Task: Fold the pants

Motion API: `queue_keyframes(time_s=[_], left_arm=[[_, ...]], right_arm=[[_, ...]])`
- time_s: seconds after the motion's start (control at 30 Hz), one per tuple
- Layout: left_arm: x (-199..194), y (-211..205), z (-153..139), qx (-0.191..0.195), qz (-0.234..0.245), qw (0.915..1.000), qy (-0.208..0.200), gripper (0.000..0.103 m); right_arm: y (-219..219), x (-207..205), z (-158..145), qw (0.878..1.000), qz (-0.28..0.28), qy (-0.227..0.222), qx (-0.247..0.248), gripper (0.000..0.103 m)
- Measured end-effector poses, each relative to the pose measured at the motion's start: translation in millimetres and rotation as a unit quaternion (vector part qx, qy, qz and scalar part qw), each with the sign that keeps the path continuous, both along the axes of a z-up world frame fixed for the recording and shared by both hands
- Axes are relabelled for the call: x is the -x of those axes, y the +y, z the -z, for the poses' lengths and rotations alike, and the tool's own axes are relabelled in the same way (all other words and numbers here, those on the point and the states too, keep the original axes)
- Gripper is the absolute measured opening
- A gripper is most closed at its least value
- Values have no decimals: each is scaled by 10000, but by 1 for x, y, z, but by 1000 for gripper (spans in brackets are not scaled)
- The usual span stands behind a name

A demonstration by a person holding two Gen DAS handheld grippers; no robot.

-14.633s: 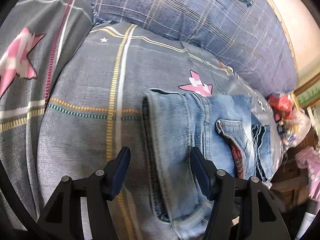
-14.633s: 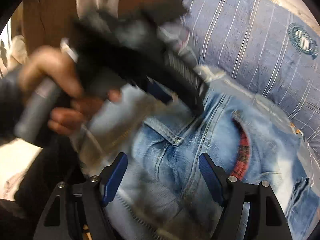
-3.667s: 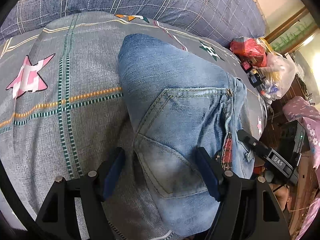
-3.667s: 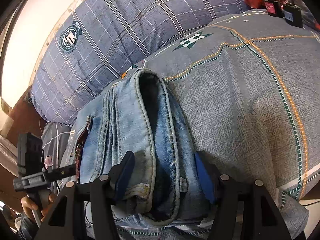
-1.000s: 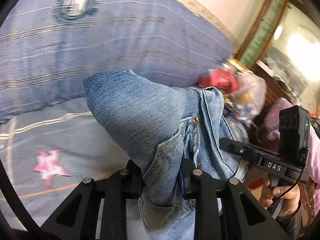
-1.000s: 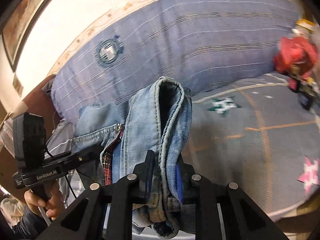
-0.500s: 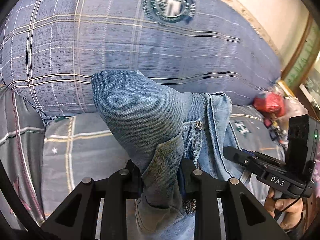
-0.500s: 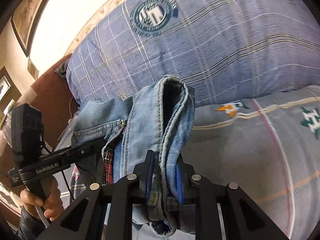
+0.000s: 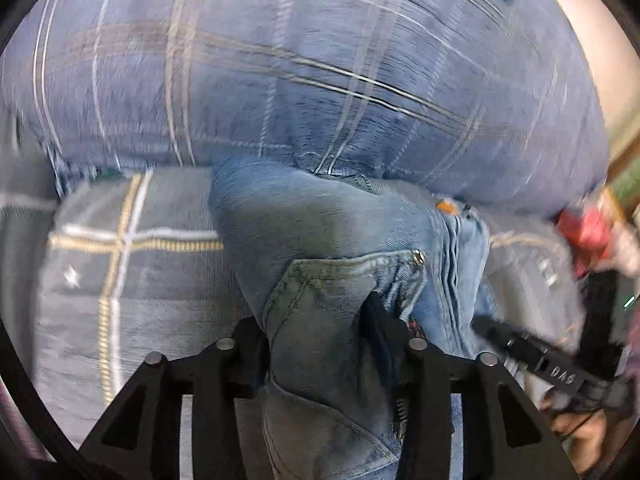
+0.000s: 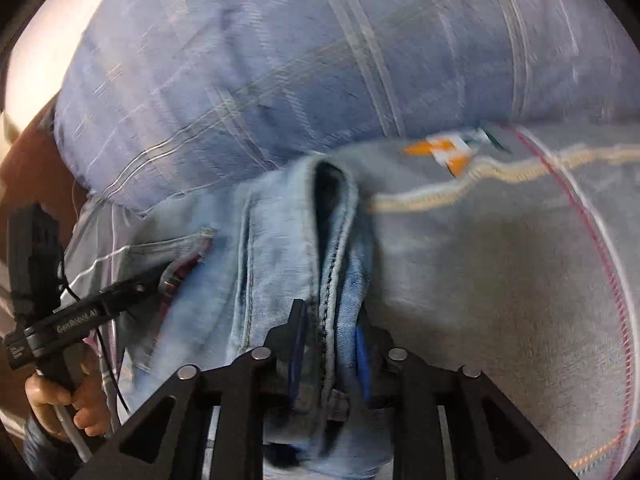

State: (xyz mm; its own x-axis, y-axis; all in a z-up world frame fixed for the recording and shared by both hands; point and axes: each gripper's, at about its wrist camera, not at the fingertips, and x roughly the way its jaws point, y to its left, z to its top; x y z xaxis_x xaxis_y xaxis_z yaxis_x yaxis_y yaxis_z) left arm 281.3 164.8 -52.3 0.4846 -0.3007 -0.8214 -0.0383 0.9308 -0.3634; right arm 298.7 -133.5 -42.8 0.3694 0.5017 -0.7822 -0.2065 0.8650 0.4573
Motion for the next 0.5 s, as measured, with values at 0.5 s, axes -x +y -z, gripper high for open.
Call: queue_keyframes(time_s=[0.5], left_arm=[[91, -15, -49, -667, 188, 9927, -985, 47]], right_arm=[[34, 65, -74, 9860, -807, -1319, 620, 41]])
